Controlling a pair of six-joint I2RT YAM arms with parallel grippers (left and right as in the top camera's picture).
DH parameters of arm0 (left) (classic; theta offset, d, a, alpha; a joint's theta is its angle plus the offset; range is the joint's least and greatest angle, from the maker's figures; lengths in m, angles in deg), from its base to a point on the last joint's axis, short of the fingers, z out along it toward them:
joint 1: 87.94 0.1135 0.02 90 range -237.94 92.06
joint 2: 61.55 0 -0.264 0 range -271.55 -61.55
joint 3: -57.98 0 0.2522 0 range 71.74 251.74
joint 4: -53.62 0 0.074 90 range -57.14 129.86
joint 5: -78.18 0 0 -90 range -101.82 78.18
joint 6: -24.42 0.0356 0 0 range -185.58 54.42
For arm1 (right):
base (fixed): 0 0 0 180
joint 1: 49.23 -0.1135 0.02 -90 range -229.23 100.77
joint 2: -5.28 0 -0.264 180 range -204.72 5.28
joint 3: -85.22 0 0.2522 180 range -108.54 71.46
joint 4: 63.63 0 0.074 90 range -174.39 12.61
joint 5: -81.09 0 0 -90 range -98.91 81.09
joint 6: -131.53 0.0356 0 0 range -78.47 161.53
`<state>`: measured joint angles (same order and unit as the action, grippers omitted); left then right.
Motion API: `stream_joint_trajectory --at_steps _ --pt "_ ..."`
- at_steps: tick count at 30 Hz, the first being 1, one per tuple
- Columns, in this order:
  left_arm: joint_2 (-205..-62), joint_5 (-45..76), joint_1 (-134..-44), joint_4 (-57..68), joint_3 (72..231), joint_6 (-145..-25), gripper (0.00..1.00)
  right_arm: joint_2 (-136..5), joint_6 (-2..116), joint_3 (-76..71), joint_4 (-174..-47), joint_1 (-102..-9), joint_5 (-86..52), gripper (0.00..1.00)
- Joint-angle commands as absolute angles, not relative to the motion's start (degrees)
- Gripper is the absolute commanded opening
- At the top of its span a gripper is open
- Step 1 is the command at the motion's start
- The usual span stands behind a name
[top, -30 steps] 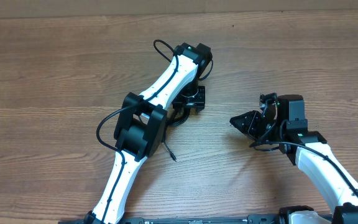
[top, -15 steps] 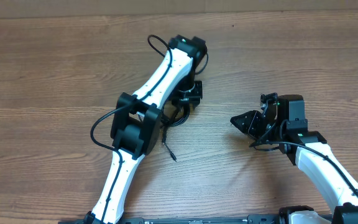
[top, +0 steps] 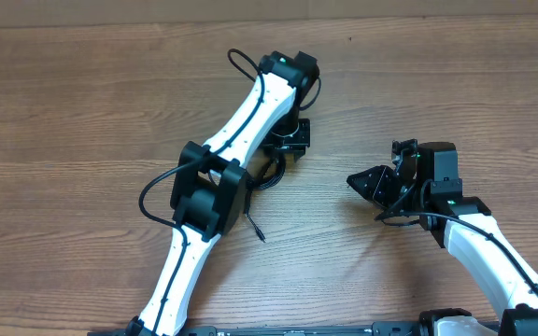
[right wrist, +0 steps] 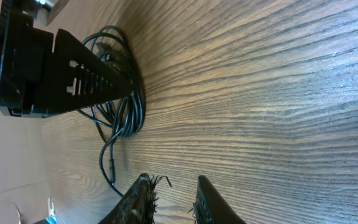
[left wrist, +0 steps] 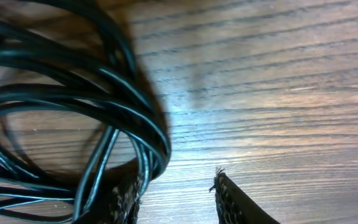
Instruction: Untangle cables
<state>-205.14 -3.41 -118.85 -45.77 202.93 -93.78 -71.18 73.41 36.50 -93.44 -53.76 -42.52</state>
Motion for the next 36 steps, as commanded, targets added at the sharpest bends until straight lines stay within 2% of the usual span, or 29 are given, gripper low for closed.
stream_joint_trajectory --at_steps 1,13,22,36 --pt "-205.2 -6.5 -119.8 -45.4 203.9 -94.7 0.40 -71.2 73.2 35.1 -93.2 -53.7 -41.9 0.22" --pt "-205.2 -9.5 -120.2 -45.3 203.8 -96.1 0.38 -71.2 73.2 35.1 -93.2 -53.7 -41.9 0.22" --pt "-205.6 -9.4 -120.4 -44.9 203.8 -96.1 0.30 -71.2 73.2 35.1 -93.2 -53.7 -41.9 0.23" --pt "-205.6 -9.5 -120.8 -42.5 199.4 -96.1 0.33 -71.2 73.2 35.1 -93.6 -53.7 -41.9 0.27"
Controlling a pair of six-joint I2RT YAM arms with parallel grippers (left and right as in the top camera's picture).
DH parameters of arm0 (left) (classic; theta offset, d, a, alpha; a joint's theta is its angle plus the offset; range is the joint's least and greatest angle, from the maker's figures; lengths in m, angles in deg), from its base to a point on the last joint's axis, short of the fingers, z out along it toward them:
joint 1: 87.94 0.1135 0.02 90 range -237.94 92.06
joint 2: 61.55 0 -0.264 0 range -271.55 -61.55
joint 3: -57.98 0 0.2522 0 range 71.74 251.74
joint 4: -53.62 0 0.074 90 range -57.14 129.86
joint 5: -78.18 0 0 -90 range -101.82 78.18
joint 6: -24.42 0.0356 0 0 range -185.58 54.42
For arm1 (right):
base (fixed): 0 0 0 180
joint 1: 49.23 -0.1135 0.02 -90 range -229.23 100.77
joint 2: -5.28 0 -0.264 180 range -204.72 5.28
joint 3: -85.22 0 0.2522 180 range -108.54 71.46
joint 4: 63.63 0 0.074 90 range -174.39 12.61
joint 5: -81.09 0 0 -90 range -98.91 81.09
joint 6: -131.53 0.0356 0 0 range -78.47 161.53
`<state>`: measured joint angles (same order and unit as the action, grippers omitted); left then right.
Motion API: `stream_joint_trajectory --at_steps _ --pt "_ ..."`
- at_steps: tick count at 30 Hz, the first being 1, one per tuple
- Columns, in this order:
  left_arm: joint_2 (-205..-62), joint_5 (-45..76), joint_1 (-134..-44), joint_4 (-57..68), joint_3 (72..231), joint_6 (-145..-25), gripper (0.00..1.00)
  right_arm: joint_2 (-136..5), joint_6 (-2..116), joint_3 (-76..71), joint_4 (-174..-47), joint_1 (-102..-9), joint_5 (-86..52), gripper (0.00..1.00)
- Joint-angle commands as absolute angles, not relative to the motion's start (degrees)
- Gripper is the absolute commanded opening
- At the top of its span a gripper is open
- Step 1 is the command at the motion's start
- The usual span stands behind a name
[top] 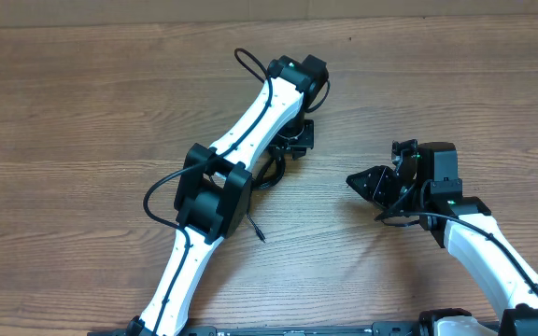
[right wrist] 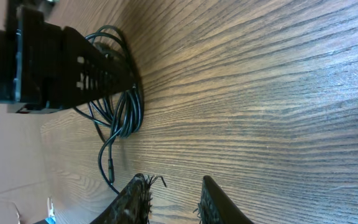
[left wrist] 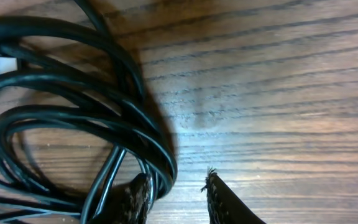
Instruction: Untangle cables
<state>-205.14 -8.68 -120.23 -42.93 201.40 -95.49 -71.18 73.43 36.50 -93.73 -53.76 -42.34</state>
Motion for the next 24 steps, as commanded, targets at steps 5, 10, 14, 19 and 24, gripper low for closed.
stream_joint_trajectory --at_steps 5,10,14,19,24 --pt "-205.6 -9.4 -120.8 -38.8 195.4 -96.0 0.35 -71.2 73.2 35.1 -93.6 -53.7 -41.9 0.27" --pt "-205.6 -7.9 -120.8 -36.5 192.6 -96.0 0.26 -71.2 73.2 35.1 -93.6 -53.7 -41.9 0.27" --pt "-205.6 -5.7 -120.8 -36.6 192.5 -93.6 0.04 -71.2 73.2 35.1 -93.6 -53.7 -41.9 0.29" --pt "-204.5 4.4 -119.2 -36.9 194.0 -84.1 0.04 -71.2 73.2 35.1 -93.6 -53.7 -42.0 0.29" --pt "-202.3 18.2 -116.6 -38.6 197.7 -73.3 0.04 -71.2 73.3 35.1 -93.6 -53.7 -42.0 0.33"
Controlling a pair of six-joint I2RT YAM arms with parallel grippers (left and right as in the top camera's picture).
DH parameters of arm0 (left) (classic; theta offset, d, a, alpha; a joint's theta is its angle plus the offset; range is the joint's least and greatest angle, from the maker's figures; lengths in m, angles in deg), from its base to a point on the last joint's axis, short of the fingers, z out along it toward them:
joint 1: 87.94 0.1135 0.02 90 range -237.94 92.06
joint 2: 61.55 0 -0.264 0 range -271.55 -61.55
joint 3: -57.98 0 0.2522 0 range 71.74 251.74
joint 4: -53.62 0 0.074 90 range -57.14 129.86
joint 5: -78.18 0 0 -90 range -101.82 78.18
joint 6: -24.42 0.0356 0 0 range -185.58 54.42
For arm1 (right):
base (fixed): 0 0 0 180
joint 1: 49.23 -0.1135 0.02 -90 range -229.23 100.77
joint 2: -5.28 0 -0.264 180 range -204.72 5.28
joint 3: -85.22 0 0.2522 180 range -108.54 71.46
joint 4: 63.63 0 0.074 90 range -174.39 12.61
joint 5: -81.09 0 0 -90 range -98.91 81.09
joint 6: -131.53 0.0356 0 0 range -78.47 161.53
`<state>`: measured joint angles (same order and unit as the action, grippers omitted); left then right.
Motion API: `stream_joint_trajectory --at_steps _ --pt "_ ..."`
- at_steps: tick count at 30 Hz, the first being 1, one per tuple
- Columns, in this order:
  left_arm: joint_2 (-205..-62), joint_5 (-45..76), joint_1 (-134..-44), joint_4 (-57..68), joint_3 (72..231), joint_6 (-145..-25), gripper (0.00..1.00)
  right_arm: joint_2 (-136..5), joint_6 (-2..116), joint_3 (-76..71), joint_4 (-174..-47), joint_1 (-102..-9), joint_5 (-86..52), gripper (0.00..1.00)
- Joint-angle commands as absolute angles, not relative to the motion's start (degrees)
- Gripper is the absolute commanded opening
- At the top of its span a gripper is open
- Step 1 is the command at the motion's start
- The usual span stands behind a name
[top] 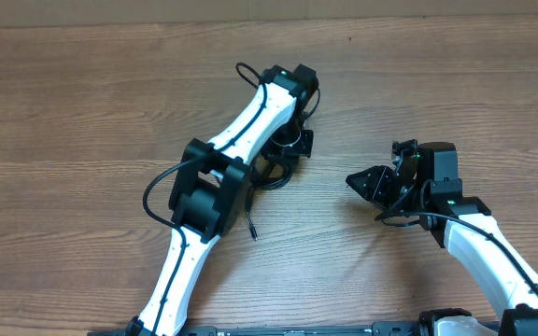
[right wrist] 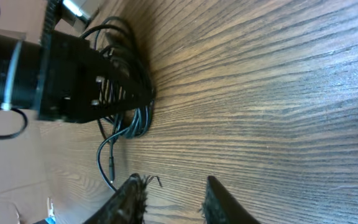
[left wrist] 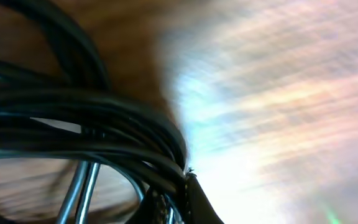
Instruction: Untangle cables
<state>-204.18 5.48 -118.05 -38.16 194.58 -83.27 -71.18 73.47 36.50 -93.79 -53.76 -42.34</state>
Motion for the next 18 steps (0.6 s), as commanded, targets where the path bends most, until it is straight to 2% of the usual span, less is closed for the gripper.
stream_joint_trajectory --at_steps 1,5,11,14,18 --pt "-201.9 20.7 -116.0 -39.1 198.5 -70.8 0.04 -71.2 73.3 35.1 -93.6 -53.7 -42.0 0.33" --pt "-200.1 32.0 -114.0 -41.2 200.7 -59.6 0.04 -71.2 73.3 35.1 -93.6 -53.7 -42.0 0.37" --pt "-199.5 42.8 -112.6 -49.4 201.0 -40.7 0.04 -71.2 73.3 35.1 -92.9 -53.7 -42.0 0.36" --pt "-199.5 46.8 -112.6 -54.0 201.0 -32.2 0.04 -71.2 78.6 35.1 -92.7 -53.6 -42.0 0.35" --pt "-199.5 49.9 -112.6 -55.5 201.0 -29.3 0.04 -71.2 88.9 35.1 -92.6 -53.7 -42.0 0.35"
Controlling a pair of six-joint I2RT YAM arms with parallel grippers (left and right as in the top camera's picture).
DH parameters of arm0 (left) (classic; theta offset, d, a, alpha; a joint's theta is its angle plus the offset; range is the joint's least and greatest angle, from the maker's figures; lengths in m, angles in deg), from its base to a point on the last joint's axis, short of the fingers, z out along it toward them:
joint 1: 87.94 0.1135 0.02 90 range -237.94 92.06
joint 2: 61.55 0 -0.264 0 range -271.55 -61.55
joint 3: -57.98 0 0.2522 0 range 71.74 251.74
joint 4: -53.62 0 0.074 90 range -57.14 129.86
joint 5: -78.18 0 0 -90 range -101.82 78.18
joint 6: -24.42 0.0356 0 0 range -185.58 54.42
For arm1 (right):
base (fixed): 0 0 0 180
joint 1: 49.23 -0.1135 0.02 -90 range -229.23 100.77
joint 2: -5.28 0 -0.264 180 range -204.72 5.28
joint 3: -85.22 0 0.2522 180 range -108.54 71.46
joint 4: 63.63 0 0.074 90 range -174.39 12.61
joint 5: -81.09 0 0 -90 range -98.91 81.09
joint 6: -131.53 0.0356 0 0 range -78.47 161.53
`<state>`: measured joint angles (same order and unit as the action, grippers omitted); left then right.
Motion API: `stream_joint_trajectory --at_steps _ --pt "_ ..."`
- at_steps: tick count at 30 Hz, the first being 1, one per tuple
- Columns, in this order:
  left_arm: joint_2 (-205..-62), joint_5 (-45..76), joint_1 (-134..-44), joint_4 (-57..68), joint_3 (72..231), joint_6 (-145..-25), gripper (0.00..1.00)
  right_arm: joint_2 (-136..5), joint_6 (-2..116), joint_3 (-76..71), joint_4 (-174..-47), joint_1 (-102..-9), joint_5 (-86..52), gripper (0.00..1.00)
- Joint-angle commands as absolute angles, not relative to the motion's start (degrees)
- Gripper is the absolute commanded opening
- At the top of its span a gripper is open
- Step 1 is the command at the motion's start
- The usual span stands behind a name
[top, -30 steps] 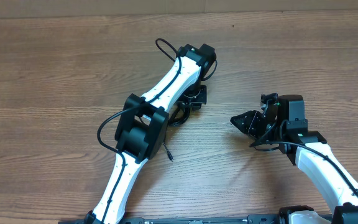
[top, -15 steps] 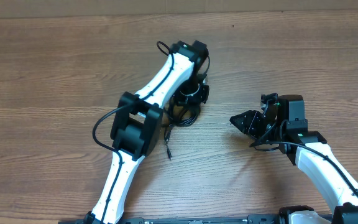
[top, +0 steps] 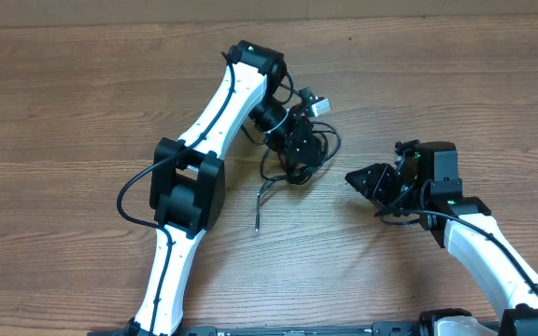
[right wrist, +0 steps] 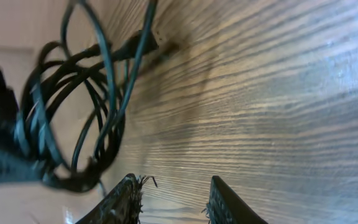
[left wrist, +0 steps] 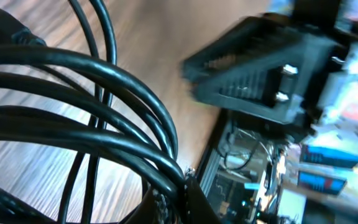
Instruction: Untangle cables
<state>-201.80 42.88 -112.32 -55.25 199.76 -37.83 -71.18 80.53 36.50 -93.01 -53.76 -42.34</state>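
Observation:
A tangled bundle of black cable (top: 299, 159) hangs lifted off the wooden table near its middle, a white plug (top: 319, 105) sticking up at the top and a loose end (top: 260, 217) trailing down to the wood. My left gripper (top: 297, 142) is shut on several strands of the black cable (left wrist: 92, 118), fingers pinched at the bottom of the left wrist view. My right gripper (top: 358, 179) stands open just right of the bundle, nothing between its fingers (right wrist: 129, 198); the cable loops (right wrist: 86, 106) hang ahead of it.
The wooden table (top: 82, 112) stretches all round. The left arm's black elbow (top: 187, 187) sits left of the bundle. In the left wrist view the right gripper (left wrist: 260, 68) and equipment beyond the table's edge show behind the cable.
My left gripper, shut on the cable, has lifted the bundle off the table and swung it right toward the right gripper. The loose end dragged right. The right gripper stays put, open.
At first my left gripper hovered open over the coiled cable lying flat on the table. Then its fingers straddled the coil's edge. Then it was shut on the strands. Now the bundle hangs raised beside the still, open right gripper.

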Motion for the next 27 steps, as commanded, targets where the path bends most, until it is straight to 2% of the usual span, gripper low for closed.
stream_joint_trajectory --at_steps 1,10,19,27 --pt "-199.5 50.9 -112.6 -55.4 201.0 -29.3 0.04 -71.2 90.5 35.1 -92.4 -53.7 -42.3 0.35" --pt "-199.5 54.3 -112.6 -55.2 201.0 -30.3 0.04 -71.2 94.1 35.1 -87.6 -53.7 -51.3 0.38" --pt "-199.5 57.7 -112.7 -55.5 201.0 -33.8 0.04 -71.2 99.0 35.1 -80.7 -53.7 -50.8 0.38" --pt "-199.5 63.4 -112.8 -56.5 201.0 -34.8 0.04 -71.2 100.7 35.1 -80.6 -53.7 -47.5 0.37"
